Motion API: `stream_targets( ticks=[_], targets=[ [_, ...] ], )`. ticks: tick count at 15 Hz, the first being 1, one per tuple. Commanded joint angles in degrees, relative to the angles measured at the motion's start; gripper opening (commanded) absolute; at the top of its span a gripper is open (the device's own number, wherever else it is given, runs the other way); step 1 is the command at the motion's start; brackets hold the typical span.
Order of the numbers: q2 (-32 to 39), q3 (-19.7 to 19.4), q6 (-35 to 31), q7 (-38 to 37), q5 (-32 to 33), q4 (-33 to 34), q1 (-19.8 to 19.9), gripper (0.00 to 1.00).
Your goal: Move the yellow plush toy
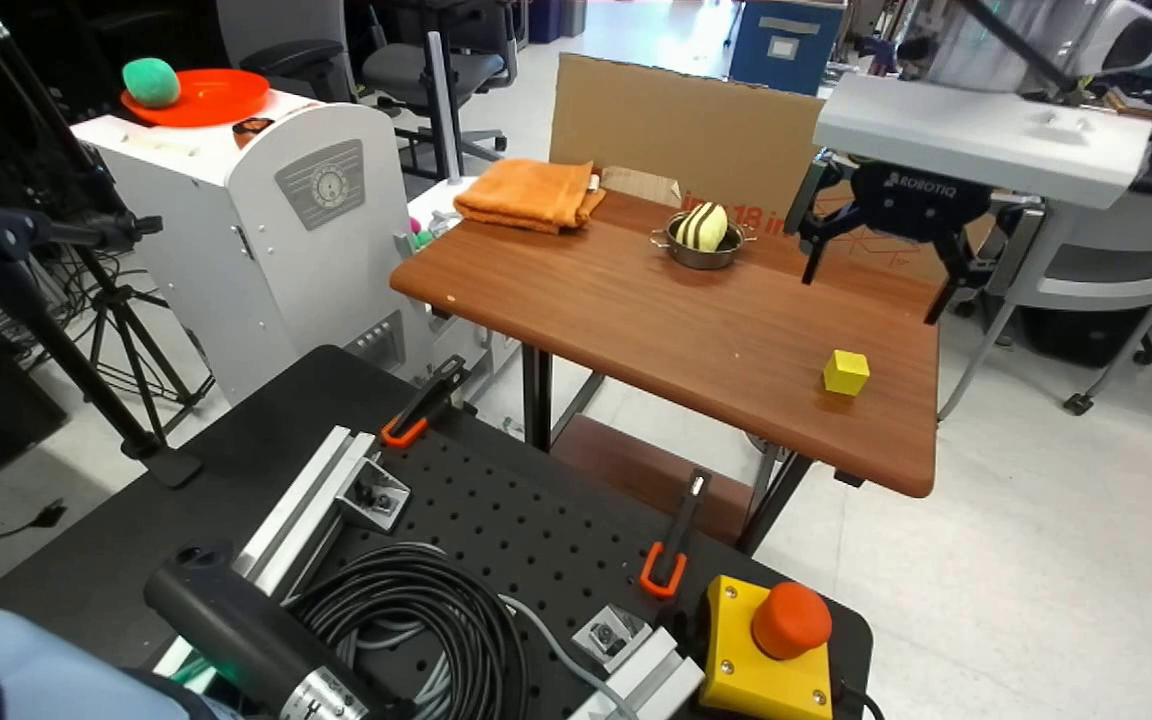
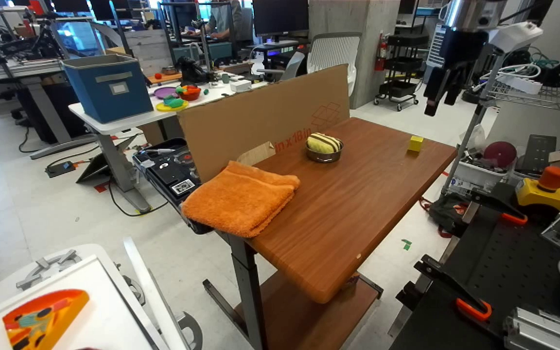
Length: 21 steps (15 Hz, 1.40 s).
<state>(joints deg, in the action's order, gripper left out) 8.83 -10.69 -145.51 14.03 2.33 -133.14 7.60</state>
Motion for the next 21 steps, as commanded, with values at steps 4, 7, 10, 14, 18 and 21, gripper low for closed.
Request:
stream_targets(
  ticks=[4, 7, 10, 14, 18, 21],
  targets=[
    [12.5, 2.6, -0.3, 3.8, -1.0, 8.7, 3.1, 1.00],
    [16.5, 3.2, 0.9, 4.6, -0.2, 12.0, 3.6, 1.00],
    [19.5, 3.6, 1.2, 4.6, 1.0, 14.6, 3.9, 1.00],
    [21.9, 4.0, 2.2, 4.8, 2.3, 17.0, 4.0, 0.66],
    [22.4, 4.2, 3.4, 5.0, 3.2, 18.0, 3.8, 0.34],
    [21.6, 4.5, 5.9, 5.1, 3.3, 19.0, 3.7, 0.12]
  ],
)
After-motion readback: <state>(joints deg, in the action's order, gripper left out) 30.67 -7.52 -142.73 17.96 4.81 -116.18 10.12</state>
